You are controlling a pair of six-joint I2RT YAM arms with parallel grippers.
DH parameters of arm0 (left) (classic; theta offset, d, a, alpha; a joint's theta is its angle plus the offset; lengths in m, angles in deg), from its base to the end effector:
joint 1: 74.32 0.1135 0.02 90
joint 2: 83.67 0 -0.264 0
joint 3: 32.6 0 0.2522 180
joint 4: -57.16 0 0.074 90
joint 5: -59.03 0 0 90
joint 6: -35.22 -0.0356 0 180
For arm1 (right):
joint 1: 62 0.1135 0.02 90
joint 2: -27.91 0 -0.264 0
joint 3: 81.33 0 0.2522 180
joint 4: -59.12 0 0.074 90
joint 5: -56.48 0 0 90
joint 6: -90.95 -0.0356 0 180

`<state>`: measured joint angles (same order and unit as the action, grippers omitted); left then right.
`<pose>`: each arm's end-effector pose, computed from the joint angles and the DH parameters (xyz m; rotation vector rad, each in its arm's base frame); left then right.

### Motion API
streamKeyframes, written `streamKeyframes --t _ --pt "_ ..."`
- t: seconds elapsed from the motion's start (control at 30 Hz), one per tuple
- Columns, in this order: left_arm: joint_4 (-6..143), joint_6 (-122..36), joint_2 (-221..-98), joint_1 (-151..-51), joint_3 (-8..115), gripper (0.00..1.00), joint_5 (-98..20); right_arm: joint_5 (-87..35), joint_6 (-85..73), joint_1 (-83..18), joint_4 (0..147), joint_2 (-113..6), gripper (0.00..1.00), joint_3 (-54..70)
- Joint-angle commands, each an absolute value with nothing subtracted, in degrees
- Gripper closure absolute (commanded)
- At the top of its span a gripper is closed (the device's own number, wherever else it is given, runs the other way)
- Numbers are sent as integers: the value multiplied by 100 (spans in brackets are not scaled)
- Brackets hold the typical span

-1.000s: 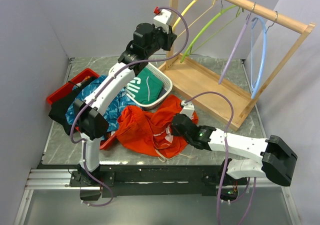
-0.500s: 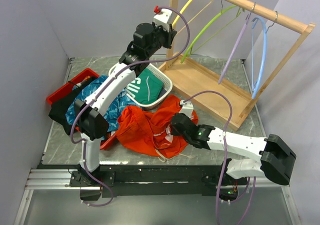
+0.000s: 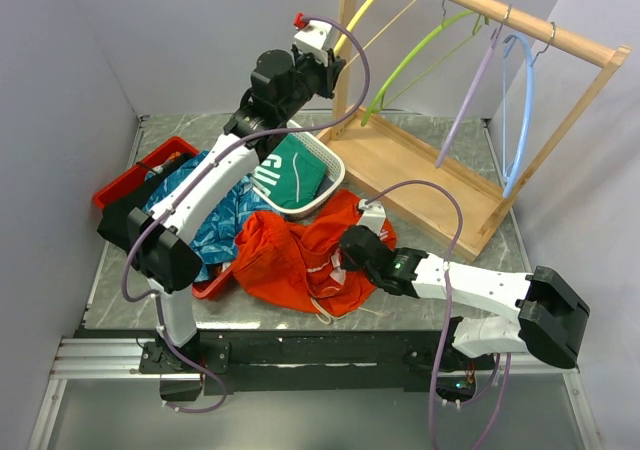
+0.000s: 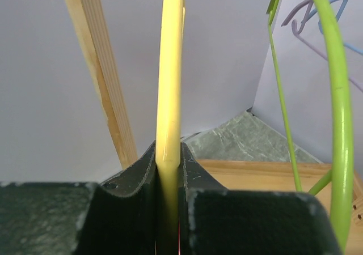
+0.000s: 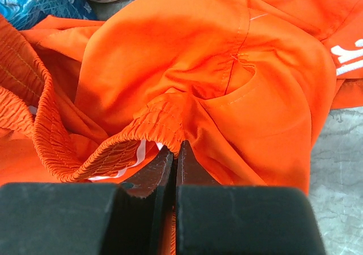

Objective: Place the shorts on the hanger

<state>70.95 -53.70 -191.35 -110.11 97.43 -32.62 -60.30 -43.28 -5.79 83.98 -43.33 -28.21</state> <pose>0.3578 -0.2592 0.4772 0.4538 1.3711 -0.5503 0.1536 0.2007 0.2129 -0.0031 2.2567 0.4085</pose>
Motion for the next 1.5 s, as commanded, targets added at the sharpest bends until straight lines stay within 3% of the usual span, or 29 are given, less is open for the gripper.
streamKeyframes --t 0.0,0.47,0.7,0.97,1.17,1.47 --pt "6451 -5417 -18537 -11027 9595 99 -3264 -6226 -4361 -601 8439 -4337 100 -2573" --pt "6599 -5171 -16727 -11035 7444 99 -3115 -6331 -4440 -610 8449 -4117 100 -2652" --pt "7144 -4819 -14928 -11044 5932 99 -3044 -6498 -4572 -601 8659 -4056 100 -2573" --pt "9180 -4336 -12922 -11088 4648 99 -3176 -6893 -4669 -618 9449 -4415 100 -2011" --pt "10790 -4133 -11323 -11088 4532 99 -3228 -7078 -4537 -776 9916 -4548 100 -1642" --pt "12321 -4230 -10873 -11140 5156 99 -4001 -6700 -4422 -1550 10126 -4065 100 -1720"
